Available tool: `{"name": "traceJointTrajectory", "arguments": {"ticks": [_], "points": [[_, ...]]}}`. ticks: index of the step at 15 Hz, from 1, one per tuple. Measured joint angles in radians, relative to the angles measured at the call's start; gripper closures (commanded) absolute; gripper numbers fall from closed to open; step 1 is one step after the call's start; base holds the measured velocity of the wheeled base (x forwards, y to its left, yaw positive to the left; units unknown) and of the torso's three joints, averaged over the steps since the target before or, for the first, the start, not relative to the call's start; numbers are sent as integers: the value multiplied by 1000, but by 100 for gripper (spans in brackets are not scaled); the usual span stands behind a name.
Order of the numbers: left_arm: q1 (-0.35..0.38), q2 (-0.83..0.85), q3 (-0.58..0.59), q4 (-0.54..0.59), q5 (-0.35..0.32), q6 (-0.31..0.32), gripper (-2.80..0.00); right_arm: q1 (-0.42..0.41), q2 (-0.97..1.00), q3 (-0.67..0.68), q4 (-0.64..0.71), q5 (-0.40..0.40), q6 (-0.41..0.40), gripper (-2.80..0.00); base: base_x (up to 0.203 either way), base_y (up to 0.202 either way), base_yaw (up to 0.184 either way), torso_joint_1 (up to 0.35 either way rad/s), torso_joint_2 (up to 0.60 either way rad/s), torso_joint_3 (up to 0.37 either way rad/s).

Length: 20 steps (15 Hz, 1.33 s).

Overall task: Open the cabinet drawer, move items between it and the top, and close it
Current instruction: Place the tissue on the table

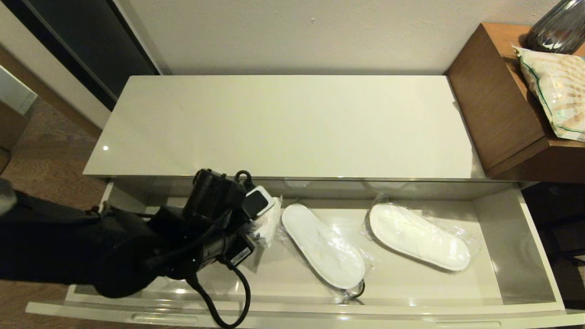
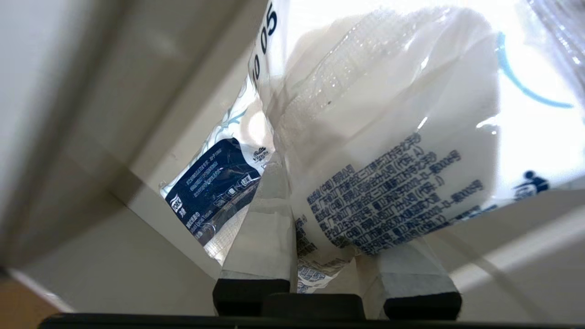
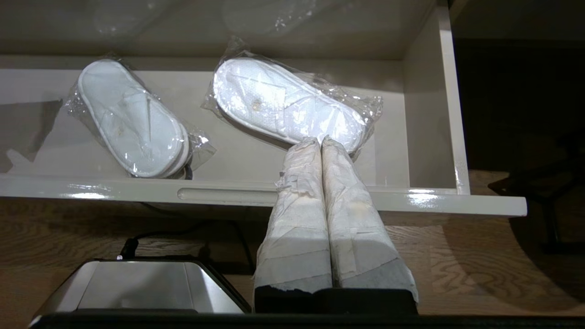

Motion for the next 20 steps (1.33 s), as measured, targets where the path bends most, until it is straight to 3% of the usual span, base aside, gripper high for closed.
{"name": "traceJointTrajectory", "arguments": {"ticks": [2, 5, 10, 14, 16, 18, 19, 20], "points": [[-10, -47, -108, 131, -18, 42, 0, 0, 0, 0, 0, 0, 0, 0, 0, 0, 0, 0, 0, 0], [-22, -81, -278, 238, -39, 157, 0, 0, 0, 0, 0, 0, 0, 0, 0, 0, 0, 0, 0, 0], [-47, -22, -617, 417, -43, 179, 0, 0, 0, 0, 0, 0, 0, 0, 0, 0, 0, 0, 0, 0], [-54, 173, -872, 428, -36, 189, 0, 0, 0, 0, 0, 0, 0, 0, 0, 0, 0, 0, 0, 0], [-57, 294, -981, 392, -35, 241, 0, 0, 0, 0, 0, 0, 1, 0, 0, 0, 0, 0, 0, 0], [-77, 381, -1019, 344, -32, 295, 0, 0, 0, 0, 0, 0, 0, 0, 0, 0, 0, 0, 0, 0], [-84, 406, -1025, 340, -30, 302, -280, 0, 0, 0, 0, 0, 1, 0, 0, 0, 0, 0, 0, 0], [-85, 427, -1030, 332, -29, 303, -280, 0, 0, 0, 0, 0, 0, 0, 0, 0, 0, 0, 0, 0]]}}
